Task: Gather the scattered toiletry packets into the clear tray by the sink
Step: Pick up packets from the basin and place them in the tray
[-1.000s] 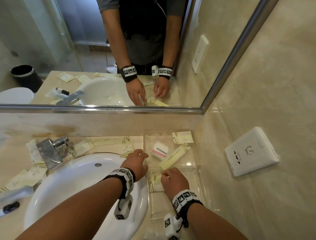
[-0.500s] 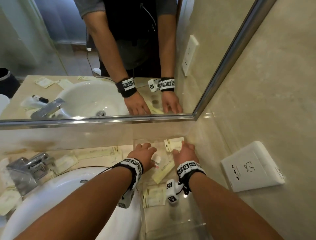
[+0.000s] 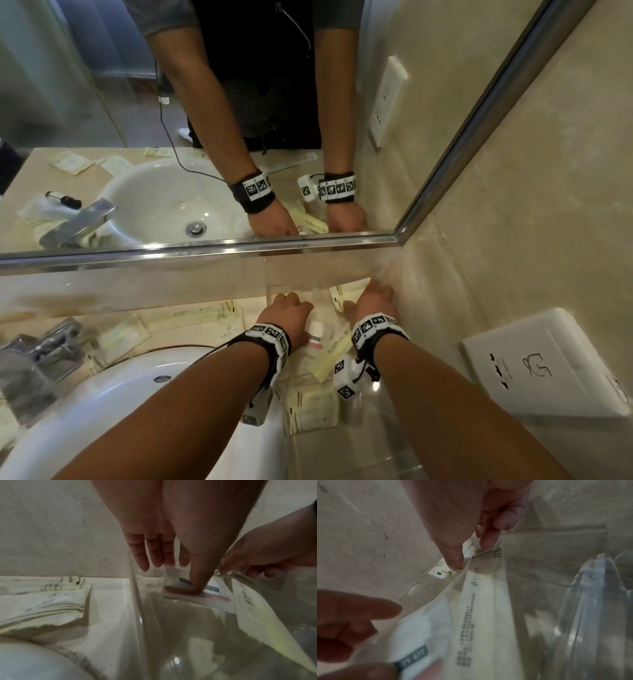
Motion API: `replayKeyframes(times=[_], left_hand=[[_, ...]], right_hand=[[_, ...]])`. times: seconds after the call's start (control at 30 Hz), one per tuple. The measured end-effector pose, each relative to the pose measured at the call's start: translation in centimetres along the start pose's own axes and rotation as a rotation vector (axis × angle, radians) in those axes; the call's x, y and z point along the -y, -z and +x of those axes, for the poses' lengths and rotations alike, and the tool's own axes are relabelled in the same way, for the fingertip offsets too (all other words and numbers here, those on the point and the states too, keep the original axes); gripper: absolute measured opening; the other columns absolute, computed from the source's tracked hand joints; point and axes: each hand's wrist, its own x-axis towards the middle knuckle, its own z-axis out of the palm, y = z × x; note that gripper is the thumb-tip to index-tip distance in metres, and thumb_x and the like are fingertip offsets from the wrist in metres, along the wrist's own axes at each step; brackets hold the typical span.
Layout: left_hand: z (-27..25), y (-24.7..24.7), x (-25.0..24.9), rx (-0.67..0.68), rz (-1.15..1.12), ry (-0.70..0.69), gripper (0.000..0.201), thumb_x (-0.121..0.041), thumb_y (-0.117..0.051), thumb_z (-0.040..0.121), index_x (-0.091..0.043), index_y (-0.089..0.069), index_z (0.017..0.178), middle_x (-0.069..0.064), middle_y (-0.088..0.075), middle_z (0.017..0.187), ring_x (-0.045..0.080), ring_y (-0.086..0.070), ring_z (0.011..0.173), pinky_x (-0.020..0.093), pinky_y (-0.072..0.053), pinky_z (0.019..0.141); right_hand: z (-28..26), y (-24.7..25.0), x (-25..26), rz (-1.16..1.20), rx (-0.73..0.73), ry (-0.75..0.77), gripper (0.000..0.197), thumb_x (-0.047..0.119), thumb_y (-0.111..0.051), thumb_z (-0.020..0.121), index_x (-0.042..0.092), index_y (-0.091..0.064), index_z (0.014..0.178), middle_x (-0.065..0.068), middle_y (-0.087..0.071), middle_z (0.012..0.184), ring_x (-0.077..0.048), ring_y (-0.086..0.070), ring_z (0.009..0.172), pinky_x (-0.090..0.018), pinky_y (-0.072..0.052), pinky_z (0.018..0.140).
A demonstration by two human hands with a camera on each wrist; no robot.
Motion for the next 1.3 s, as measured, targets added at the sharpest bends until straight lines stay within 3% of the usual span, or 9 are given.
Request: replayKeyframes(times=[0.13, 0.23, 0.4, 0.53, 0.63, 0.8, 1.03, 1.13, 1.3], left_hand=[[0.4, 0.1, 0.2, 0.004, 0.004, 0.046, 0.056, -0.046, -0.068, 0.083, -0.02, -0.055, 0.131, 0.006, -0.05, 0.13, 0.028, -0.041, 0.123, 0.039, -0.043, 0.1], [0.3, 0.1, 0.5, 0.015, -0.018, 0.076, 0.05, -0.046, -0.065, 0.084, -0.018, -0.059, 0.125, 0.007, -0.05, 0.125, 0.029, -0.043, 0.121, 0.039, -0.044, 0.098], [-0.2, 0.0, 1.5, -0.012, -0.14, 0.133, 0.043, -0.041, -0.059, 0.087, -0.018, -0.056, 0.123, 0.006, -0.053, 0.123, 0.028, -0.054, 0.112, 0.039, -0.049, 0.091], [-0.6, 0.2, 2.3, -0.083, -0.352, 0.161, 0.026, -0.032, -0.055, 0.092, -0.018, -0.056, 0.114, 0.005, -0.066, 0.108, 0.025, -0.063, 0.092, 0.035, -0.053, 0.082], [-1.2, 0.6, 2.6, -0.164, -0.389, 0.172, 0.024, -0.021, -0.049, 0.095, -0.014, -0.058, 0.116, 0.008, -0.067, 0.107, 0.027, -0.063, 0.093, 0.031, -0.05, 0.079], [-3.0, 1.8, 2.7, -0.255, -0.506, 0.194, 0.028, -0.018, -0.049, 0.093, -0.012, -0.062, 0.117, 0.011, -0.064, 0.11, 0.03, -0.061, 0.098, 0.032, -0.048, 0.082], [-6.9, 1.1, 0.6, -0.221, -0.479, 0.161, 0.024, -0.023, -0.047, 0.09, -0.012, -0.064, 0.102, 0.009, -0.063, 0.098, 0.023, -0.054, 0.081, 0.028, -0.041, 0.069], [-9.6, -0.1, -1.1, -0.153, -0.464, 0.122, 0.023, -0.027, -0.048, 0.088, -0.02, -0.062, 0.105, 0.003, -0.064, 0.096, 0.022, -0.059, 0.083, 0.031, -0.048, 0.072], [-12.9, -3.5, -3.7, -0.046, -0.246, 0.042, 0.029, -0.036, -0.051, 0.082, -0.027, -0.06, 0.108, -0.002, -0.067, 0.1, 0.021, -0.06, 0.09, 0.031, -0.052, 0.077]], right_hand=[[0.3, 0.5, 0.8, 0.036, 0.023, -0.014, 0.068, 0.047, -0.076, 0.081, 0.012, -0.047, 0.132, -0.01, -0.04, 0.13, -0.03, -0.063, 0.1, -0.04, -0.056, 0.09], [0.2, 1.0, 1.3, 0.033, 0.02, -0.005, 0.063, 0.042, -0.077, 0.08, 0.009, -0.049, 0.126, -0.011, -0.043, 0.125, -0.029, -0.059, 0.109, -0.036, -0.054, 0.093], [-0.2, 0.8, 1.4, 0.062, -0.016, 0.007, 0.098, 0.036, -0.075, 0.081, 0.01, -0.017, 0.156, -0.017, -0.038, 0.139, -0.031, -0.057, 0.117, -0.035, -0.05, 0.092], [-0.4, 0.8, 1.5, 0.183, -0.097, 0.082, 0.057, 0.021, -0.06, 0.087, 0.022, -0.038, 0.14, -0.012, -0.058, 0.121, -0.034, -0.063, 0.106, -0.041, -0.054, 0.089], [-1.3, 1.1, 1.6, 0.342, -0.146, 0.172, 0.033, 0.019, -0.052, 0.094, 0.024, -0.051, 0.126, -0.006, -0.067, 0.111, -0.031, -0.066, 0.102, -0.036, -0.054, 0.086], [-3.6, 1.6, 0.9, 0.621, -0.174, 0.245, 0.029, 0.019, -0.056, 0.097, 0.024, -0.061, 0.124, 0.002, -0.071, 0.111, -0.021, -0.067, 0.099, -0.032, -0.053, 0.089], [-7.9, 0.7, -3.9, 0.902, -0.182, 0.177, 0.012, 0.01, -0.059, 0.087, 0.015, -0.069, 0.091, 0.0, -0.071, 0.084, -0.018, -0.066, 0.076, -0.034, -0.055, 0.067], [-10.0, -0.2, -6.8, 0.976, -0.129, 0.11, 0.015, 0.005, -0.059, 0.083, 0.012, -0.072, 0.084, -0.005, -0.072, 0.077, -0.021, -0.061, 0.067, -0.032, -0.05, 0.059], [-12.2, -2.3, -12.3, 0.826, -0.064, 0.013, 0.009, 0.013, -0.058, 0.078, 0.013, -0.066, 0.074, 0.0, -0.065, 0.066, -0.02, -0.053, 0.062, -0.03, -0.046, 0.058]])
